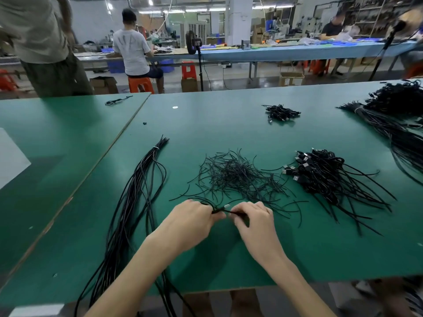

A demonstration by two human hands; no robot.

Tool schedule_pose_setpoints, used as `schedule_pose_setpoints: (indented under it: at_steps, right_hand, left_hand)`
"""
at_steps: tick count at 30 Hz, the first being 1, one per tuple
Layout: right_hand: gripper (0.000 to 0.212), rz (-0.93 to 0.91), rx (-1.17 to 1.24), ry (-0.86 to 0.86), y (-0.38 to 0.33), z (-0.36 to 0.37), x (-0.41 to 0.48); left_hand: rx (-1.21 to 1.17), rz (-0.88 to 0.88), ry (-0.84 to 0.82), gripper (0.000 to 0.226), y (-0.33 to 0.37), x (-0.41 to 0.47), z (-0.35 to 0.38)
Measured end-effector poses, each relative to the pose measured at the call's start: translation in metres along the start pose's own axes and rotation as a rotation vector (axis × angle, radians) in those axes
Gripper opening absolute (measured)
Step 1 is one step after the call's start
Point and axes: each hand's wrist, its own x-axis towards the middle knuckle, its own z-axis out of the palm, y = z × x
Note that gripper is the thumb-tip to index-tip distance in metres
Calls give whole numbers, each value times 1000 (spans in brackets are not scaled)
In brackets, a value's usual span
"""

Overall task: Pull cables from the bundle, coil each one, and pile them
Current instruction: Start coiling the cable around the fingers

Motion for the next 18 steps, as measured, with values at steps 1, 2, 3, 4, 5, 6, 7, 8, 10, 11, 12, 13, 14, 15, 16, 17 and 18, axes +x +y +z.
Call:
schedule_pose_setpoints:
  at_steps: [1,2,3,4,5,6,7,8,10,11,12,13,14,15,16,17,18]
  right_hand:
    - [6,20,61,10,0,-1,0]
    - [6,13,93,4,-1,-2,0]
    - [6,-25,84,-6,-4,-2,0]
    - [7,-76,66,-12,-6,-1,-1]
    - [10,-124,65,-13,-9,-1,-2]
    - [12,-153,86,-12,-11,-1,-4]
    - [14,-164,119,-11,-12,-2,-5]
    - [15,-166,155,-7,-12,-3,-5]
    - [15,-165,221,16,-10,-5,-6]
    - [16,-163,255,36,-9,-6,-6]
    - [17,-160,287,55,-8,-8,-6]
    - [19,-159,317,66,-8,-10,-6]
    - [19,-158,348,64,-8,-10,-6]
    - [20,-154,379,53,-8,-11,-6]
    - [20,-152,403,37,-8,-10,-6]
    - [19,-149,415,20,-8,-9,-6]
    - [17,-146,419,0,-8,-8,-7]
  left_hand:
    - [11,-1,49,51,-3,1,3]
    - [-5,3,107,50,-5,1,6]
    - [-30,9,168,48,-6,0,9]
    - [-62,11,223,47,-8,0,12]
    - [-101,7,269,46,-9,0,15]
    - [-142,-3,294,46,-9,1,17]
    - [-185,-13,299,47,-9,2,19]
    - [-226,-17,284,49,-9,4,21]
    - [-318,-5,215,56,-8,8,23]
    - [-389,4,176,60,-7,9,24]
    - [-484,12,144,66,-5,9,24]
    - [-594,20,124,72,-3,10,24]
    - [-707,28,106,76,-1,10,25]
    - [-805,35,89,75,1,10,25]
    - [-887,42,73,72,3,11,24]
    - [-953,50,65,68,5,12,24]
    - [-1011,58,72,65,6,12,23]
